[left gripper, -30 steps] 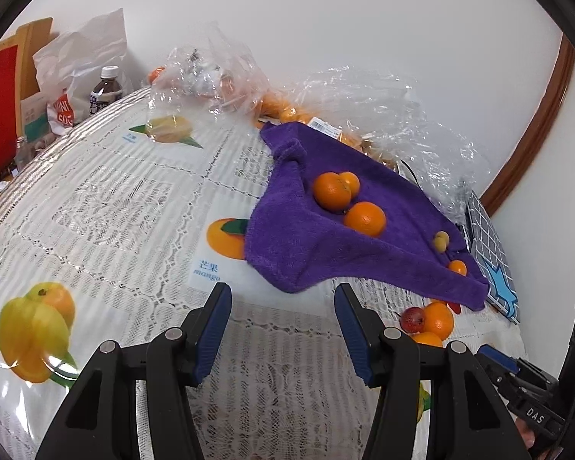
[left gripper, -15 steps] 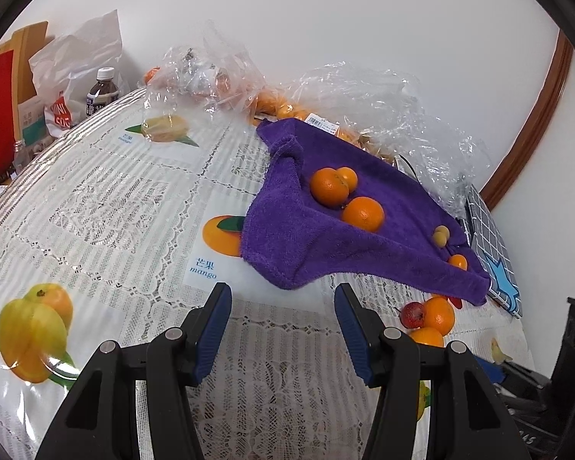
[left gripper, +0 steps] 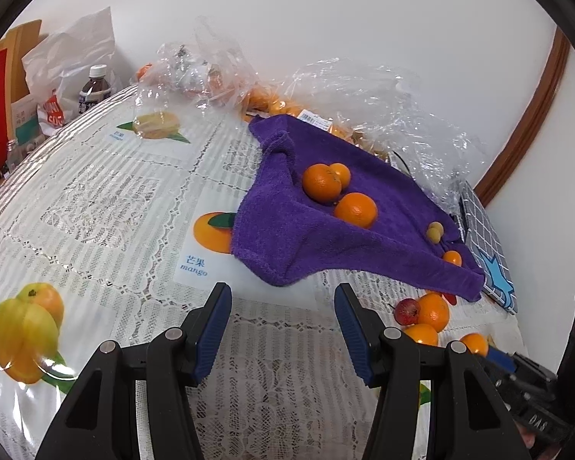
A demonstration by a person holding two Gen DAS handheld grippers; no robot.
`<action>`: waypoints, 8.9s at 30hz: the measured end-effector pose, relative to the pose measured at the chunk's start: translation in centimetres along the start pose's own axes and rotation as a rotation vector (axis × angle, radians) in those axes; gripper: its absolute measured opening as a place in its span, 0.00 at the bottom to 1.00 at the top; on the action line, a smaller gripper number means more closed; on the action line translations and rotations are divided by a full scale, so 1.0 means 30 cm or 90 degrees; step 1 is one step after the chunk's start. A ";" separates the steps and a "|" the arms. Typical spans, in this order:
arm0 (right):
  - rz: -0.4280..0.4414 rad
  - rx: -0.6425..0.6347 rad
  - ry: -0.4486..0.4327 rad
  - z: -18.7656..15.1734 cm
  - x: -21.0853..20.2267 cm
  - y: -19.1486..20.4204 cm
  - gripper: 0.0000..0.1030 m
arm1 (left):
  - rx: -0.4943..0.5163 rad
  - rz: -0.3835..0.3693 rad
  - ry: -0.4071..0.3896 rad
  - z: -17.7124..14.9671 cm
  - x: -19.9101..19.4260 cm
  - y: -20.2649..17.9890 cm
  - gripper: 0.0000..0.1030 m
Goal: Organize fruits
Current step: 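Grasp an orange with right tool while left tool grasps another orange, then lift both held oranges and carry them over the purple towel, then lower both oranges onto the towel and open both tools, then withdraw both tools from the towel toward the fruit beside it, then grasp an orange with right tool while left tool grasps the small red fruit, then lift both held fruits and carry them over the purple towel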
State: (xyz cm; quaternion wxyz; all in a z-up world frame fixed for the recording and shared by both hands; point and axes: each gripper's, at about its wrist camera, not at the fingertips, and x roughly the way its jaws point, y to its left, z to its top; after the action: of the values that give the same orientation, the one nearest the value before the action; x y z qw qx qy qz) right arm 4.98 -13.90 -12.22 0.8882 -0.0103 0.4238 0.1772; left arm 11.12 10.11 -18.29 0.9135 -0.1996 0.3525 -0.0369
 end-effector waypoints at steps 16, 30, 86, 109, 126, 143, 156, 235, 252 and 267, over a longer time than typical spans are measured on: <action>-0.085 0.069 -0.047 -0.021 -0.165 -0.219 0.35 | 0.031 -0.157 0.077 -0.057 0.051 -0.195 0.51; -0.103 0.103 -0.049 -0.037 -0.194 -0.312 0.35 | 0.114 -0.081 0.141 -0.098 0.146 -0.342 0.36; -0.141 0.073 -0.043 0.362 0.023 -0.363 0.35 | 0.066 -0.014 0.054 0.355 0.152 -0.248 0.35; -0.145 0.047 0.005 0.408 0.235 -0.427 0.35 | 0.136 0.031 0.139 0.394 0.444 -0.360 0.35; -0.140 0.063 0.043 0.390 0.264 -0.434 0.36 | 0.177 0.055 0.177 0.352 0.509 -0.390 0.36; -0.170 0.037 -0.030 0.390 -0.023 -0.322 0.58 | 0.191 0.029 0.117 0.333 0.276 -0.428 0.47; -0.165 0.029 -0.076 0.304 -0.165 -0.244 0.58 | 0.164 0.034 0.058 0.243 0.046 -0.376 0.47; -0.119 0.065 -0.014 0.001 -0.093 -0.349 0.38 | 0.152 -0.052 0.188 0.002 0.245 -0.364 0.32; -0.120 0.070 -0.026 0.072 -0.117 -0.357 0.38 | 0.144 -0.018 0.155 0.118 0.154 -0.323 0.21; -0.137 0.060 -0.062 0.244 -0.183 -0.345 0.38 | 0.094 -0.002 0.120 0.246 0.072 -0.281 0.21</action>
State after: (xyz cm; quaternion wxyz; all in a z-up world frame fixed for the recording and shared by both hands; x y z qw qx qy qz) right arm 10.64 -24.04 -4.75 0.9211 -0.0057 0.3845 0.0611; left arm 18.22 4.43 -11.41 0.8884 -0.1281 0.4330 -0.0826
